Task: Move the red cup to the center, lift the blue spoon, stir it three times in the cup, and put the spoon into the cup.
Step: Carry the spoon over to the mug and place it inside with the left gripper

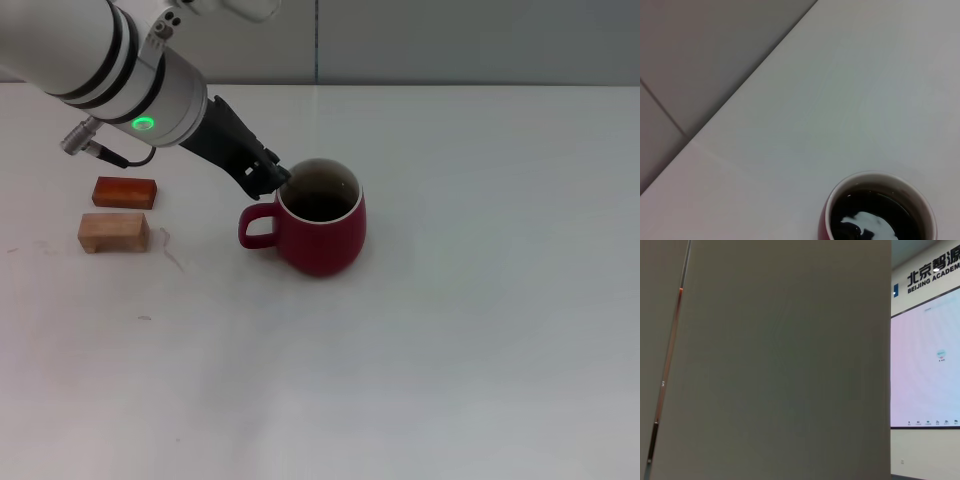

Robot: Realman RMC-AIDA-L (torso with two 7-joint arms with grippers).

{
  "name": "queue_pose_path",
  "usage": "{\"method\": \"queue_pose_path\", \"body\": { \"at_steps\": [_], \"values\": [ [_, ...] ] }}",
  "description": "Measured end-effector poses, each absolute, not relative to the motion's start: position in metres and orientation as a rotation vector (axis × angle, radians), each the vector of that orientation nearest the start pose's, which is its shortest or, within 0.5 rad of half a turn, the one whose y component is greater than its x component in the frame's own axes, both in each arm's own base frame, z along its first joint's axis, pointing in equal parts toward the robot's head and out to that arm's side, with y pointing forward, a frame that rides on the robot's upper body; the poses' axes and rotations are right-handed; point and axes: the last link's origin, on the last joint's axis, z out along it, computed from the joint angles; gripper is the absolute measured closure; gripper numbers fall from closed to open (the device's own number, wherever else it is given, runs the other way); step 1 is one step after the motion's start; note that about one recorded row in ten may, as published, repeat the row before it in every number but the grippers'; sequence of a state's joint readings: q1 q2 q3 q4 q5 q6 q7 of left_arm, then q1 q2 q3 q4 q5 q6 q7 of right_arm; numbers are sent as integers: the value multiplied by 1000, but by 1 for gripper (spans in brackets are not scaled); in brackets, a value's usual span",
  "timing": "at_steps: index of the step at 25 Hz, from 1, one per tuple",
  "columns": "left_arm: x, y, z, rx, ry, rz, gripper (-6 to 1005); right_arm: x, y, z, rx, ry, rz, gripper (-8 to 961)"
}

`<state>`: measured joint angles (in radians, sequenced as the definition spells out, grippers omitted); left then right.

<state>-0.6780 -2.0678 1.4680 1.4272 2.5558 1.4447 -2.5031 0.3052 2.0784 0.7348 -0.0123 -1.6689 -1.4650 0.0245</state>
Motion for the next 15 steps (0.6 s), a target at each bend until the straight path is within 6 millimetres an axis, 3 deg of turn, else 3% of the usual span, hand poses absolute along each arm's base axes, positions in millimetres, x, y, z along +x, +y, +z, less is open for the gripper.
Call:
{"method": "queue_pose_path", "body": {
  "at_steps": [15],
  "values": [
    [-118, 363, 0, -2689, -534, 427, 803, 407, 248, 82, -1019, 428, 474, 274]
  ]
}}
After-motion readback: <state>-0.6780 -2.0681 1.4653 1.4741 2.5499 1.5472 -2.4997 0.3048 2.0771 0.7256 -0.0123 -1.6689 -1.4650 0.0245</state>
